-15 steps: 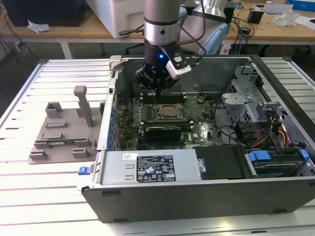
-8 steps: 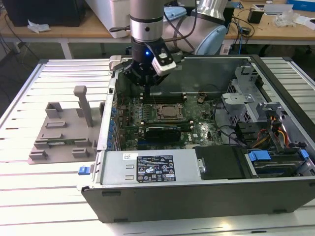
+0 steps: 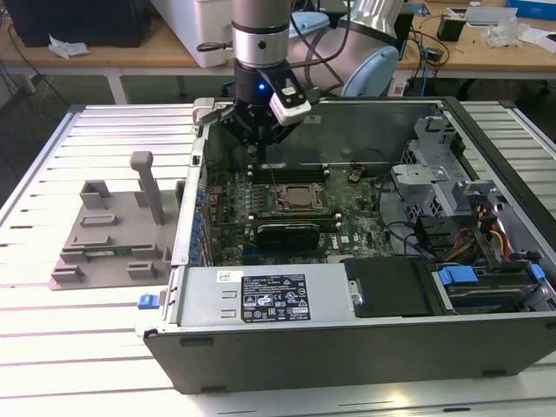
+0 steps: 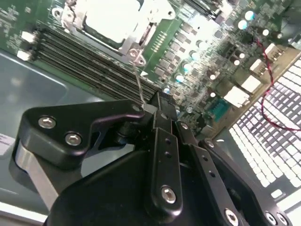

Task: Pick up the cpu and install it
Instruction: 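Install the first cpu locking lever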

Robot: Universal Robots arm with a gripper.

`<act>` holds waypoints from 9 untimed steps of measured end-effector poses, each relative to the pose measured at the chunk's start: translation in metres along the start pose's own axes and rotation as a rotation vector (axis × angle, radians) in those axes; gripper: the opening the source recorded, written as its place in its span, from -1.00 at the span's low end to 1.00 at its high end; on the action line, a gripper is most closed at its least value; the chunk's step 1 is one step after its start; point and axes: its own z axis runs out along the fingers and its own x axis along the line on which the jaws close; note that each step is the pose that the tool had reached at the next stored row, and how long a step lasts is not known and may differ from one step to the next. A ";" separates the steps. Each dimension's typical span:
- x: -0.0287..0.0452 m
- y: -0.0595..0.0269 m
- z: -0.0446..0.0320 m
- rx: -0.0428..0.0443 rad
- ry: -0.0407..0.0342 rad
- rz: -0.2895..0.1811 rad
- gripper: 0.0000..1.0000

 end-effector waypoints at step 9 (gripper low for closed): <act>-0.0420 -0.0007 -0.0001 -0.0002 0.0143 0.000 -0.79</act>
